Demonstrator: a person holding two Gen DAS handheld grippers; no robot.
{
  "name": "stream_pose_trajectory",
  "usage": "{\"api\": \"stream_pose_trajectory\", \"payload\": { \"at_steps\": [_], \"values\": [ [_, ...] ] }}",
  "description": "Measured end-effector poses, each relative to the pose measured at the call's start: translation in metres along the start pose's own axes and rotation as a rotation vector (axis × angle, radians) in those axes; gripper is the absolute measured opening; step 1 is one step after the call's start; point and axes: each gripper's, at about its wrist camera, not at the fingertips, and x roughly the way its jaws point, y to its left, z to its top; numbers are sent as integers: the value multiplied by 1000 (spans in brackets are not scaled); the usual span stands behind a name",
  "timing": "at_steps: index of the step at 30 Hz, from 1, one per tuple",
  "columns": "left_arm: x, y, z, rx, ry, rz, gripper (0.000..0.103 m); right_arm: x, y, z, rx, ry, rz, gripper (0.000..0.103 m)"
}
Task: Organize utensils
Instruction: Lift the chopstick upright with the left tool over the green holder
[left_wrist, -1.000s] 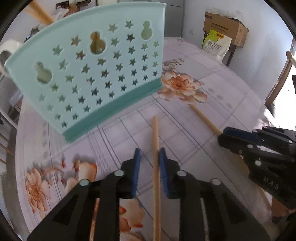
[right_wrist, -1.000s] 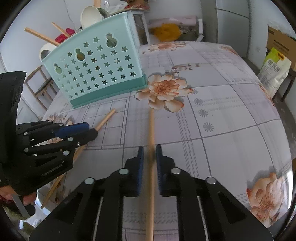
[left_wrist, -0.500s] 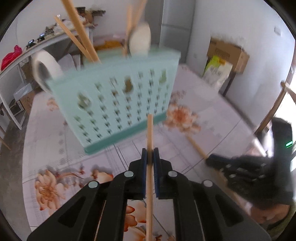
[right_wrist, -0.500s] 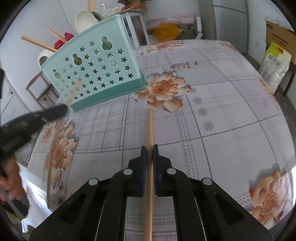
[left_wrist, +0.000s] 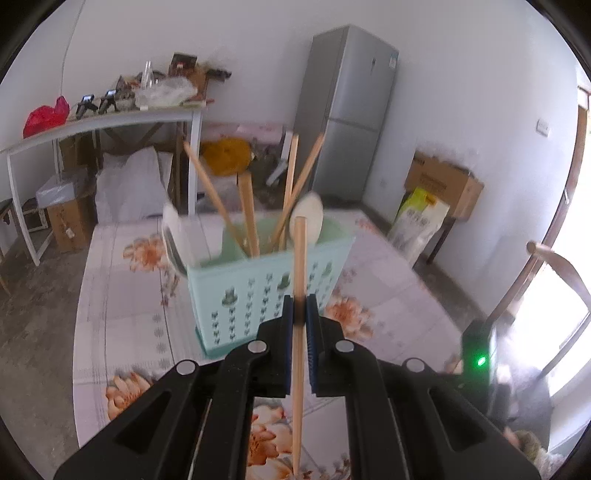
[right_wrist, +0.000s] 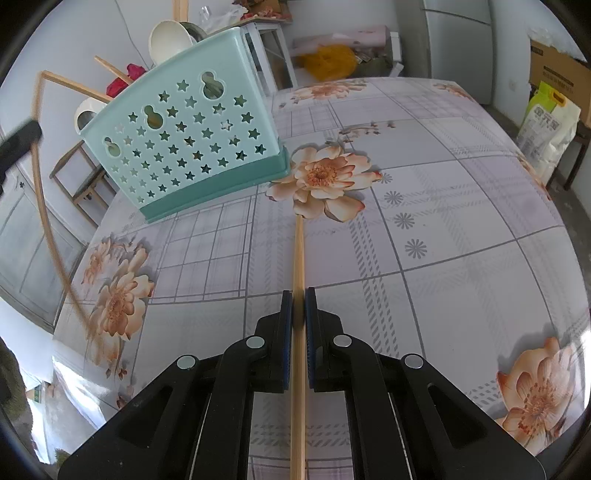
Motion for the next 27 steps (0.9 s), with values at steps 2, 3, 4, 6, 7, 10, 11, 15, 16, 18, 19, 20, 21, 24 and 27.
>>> {"api": "stream_pose_trajectory", "payload": {
  "at_steps": [2,3,4,6,7,10,11,15,16,18,19,20,21,24,27],
  "values": [
    [-9,0,10,3,-43,-7,6,-1,0,0,-2,1,-1,5],
    [-12,-1,13,6,-58,-9,6,-1,0,0,-3,0,-2,5],
    [-16,-2,18,10,-77,-9,6,-1,0,0,-3,0,-2,5],
    [-23,-2,28,10,-119,-5,6,-1,0,0,-4,0,-2,5],
    [-27,-1,34,6,-142,-8,6,-1,0,0,-5,1,-2,5],
    [-38,2,52,-8,-209,-17,6,-1,-1,0,-7,3,-1,5],
    [-41,2,57,-10,-228,-16,6,-1,-1,0,-7,3,-1,5],
    [-56,4,82,-12,-335,-13,6,-1,-2,-1,-3,1,3,5],
    [-59,4,88,-10,-361,-8,6,-1,-1,0,-2,2,3,5],
    [-60,5,97,-12,-397,-5,6,-1,-1,0,-1,3,4,5],
    [-61,5,99,-14,-410,-5,6,-1,-1,0,0,3,4,5],
    [-60,5,102,-14,-423,-1,6,-1,-1,0,1,3,5,5],
    [-59,6,105,-14,-433,6,6,0,-1,0,2,3,5,5],
    [-53,5,110,3,-472,41,6,0,-1,0,3,4,5,5],
    [-41,4,111,36,-510,84,6,0,-2,0,5,3,8,5]
  ]
}}
